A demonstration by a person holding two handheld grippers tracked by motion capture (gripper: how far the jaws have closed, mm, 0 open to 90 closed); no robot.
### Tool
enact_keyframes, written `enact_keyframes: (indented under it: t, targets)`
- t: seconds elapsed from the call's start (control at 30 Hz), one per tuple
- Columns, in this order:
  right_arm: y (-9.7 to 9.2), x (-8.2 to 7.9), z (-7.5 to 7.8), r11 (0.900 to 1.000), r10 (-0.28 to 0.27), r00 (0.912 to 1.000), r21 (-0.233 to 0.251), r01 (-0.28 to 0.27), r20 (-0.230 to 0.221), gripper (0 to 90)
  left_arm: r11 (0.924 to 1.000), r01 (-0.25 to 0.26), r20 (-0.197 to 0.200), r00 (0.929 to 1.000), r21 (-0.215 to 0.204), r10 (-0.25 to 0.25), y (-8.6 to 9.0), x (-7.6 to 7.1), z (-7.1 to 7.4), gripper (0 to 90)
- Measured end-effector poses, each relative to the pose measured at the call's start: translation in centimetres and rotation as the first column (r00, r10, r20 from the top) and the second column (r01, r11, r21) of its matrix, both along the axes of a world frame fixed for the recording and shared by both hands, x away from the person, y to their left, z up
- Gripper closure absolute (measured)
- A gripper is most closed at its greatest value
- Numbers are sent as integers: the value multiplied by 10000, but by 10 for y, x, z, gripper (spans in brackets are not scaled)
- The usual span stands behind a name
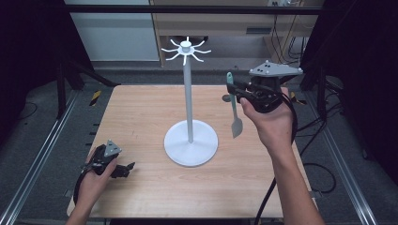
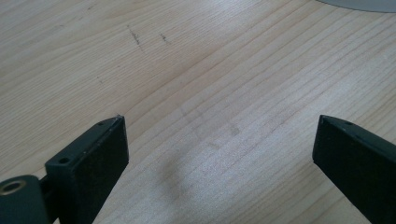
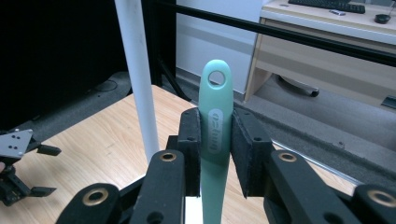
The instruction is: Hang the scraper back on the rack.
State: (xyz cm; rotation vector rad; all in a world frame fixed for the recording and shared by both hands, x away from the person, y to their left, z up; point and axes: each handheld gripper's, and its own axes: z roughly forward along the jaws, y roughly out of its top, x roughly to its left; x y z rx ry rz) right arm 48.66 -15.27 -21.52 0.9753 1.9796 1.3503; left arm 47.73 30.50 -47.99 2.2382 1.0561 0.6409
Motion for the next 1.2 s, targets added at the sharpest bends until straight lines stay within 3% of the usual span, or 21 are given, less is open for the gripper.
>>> enact_keyframes:
  t: [1.2]
  targets:
    - [16,-7,21,9988,342,9984,343,-358,447,745,9999,-116,112,9999,-71,117,0,-1,1,32]
